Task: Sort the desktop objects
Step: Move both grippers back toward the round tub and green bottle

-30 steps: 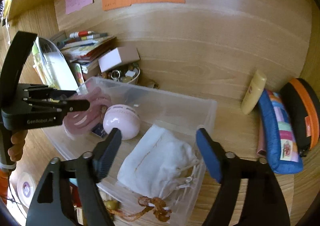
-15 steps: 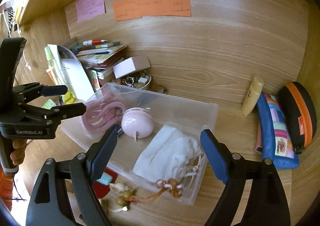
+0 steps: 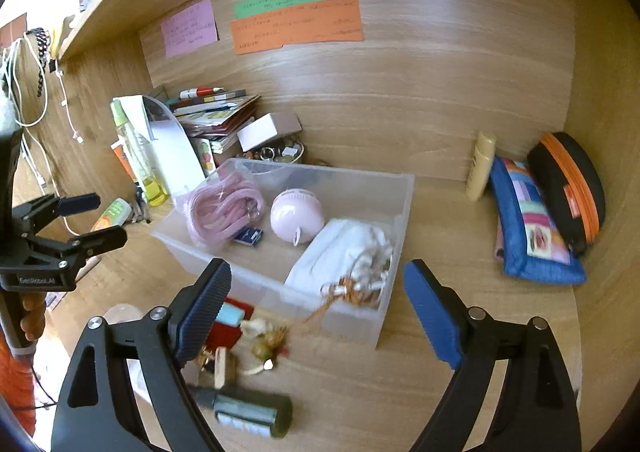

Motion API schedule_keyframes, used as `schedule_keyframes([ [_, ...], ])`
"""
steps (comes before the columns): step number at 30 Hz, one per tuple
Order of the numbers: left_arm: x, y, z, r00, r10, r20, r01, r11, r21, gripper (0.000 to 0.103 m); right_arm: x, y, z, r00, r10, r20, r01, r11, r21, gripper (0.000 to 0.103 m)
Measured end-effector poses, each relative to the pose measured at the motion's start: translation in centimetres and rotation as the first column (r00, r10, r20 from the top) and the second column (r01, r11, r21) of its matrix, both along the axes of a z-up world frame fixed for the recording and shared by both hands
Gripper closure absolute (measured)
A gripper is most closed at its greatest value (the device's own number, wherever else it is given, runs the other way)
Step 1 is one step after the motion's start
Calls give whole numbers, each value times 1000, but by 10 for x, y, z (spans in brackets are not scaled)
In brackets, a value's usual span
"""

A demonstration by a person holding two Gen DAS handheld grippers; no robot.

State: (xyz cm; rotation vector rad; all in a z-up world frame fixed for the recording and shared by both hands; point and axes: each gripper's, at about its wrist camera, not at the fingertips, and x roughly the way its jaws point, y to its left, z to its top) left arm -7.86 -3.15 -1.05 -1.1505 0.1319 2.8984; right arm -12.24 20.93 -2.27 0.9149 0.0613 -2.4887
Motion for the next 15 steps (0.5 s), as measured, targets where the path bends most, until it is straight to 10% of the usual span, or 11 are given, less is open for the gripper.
schedule_keyframes([
  [15,70,-12,-44,999,17,47,-20,998,62,9,50,3,-42,998,-15,69,14,1000,5,16],
])
